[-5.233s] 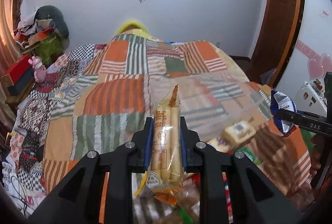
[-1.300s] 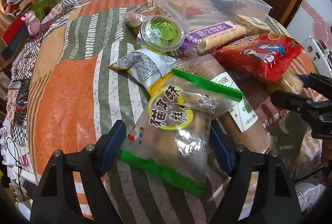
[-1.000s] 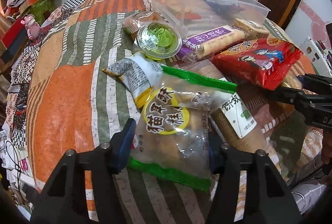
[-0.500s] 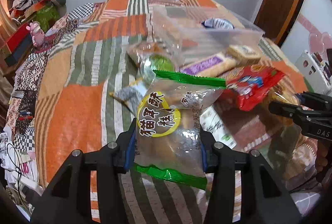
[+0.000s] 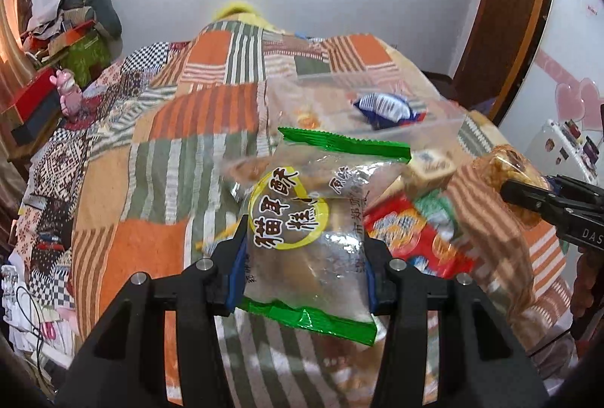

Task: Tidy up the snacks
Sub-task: 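Lower both snacks into the clear box and open both tools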

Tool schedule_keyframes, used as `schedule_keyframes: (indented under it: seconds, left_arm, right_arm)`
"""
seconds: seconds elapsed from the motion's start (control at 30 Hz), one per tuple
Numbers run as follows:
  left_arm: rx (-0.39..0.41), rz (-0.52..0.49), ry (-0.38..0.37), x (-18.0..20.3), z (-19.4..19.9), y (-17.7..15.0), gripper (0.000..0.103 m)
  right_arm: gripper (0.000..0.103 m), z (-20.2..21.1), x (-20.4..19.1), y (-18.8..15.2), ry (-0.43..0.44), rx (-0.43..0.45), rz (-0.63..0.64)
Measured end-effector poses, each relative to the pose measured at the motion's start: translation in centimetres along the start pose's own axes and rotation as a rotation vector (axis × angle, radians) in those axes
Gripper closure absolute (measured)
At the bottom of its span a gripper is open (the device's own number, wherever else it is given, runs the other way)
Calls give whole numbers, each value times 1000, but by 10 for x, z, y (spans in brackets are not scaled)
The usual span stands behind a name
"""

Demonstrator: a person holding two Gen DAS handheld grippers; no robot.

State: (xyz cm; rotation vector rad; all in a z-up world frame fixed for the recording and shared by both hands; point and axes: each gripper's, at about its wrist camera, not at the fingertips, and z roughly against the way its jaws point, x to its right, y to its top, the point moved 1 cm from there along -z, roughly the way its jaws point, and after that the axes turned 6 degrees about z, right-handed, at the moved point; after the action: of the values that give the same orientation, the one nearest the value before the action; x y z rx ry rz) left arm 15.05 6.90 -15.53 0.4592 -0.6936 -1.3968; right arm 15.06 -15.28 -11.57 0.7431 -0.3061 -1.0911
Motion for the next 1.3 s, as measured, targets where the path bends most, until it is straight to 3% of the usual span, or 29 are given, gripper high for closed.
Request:
schedule_keyframes:
  seconds: [0.33, 0.7, 0.97, 1.3]
  left_arm:
    - [49, -21, -13, 21, -14, 42, 55]
    - [42, -20, -30, 31, -57, 81, 55]
    - [12, -21, -39, 35, -94, 98, 55]
    - [-23, -40, -27, 39, -127, 104, 55]
  right_arm:
    - [61, -8, 14, 30, -5, 53, 8]
    - [61, -44, 23, 63, 7, 64, 20]
    - [61, -79, 28, 87, 12, 54, 23]
    - [61, -120, 32, 93, 16, -16, 30]
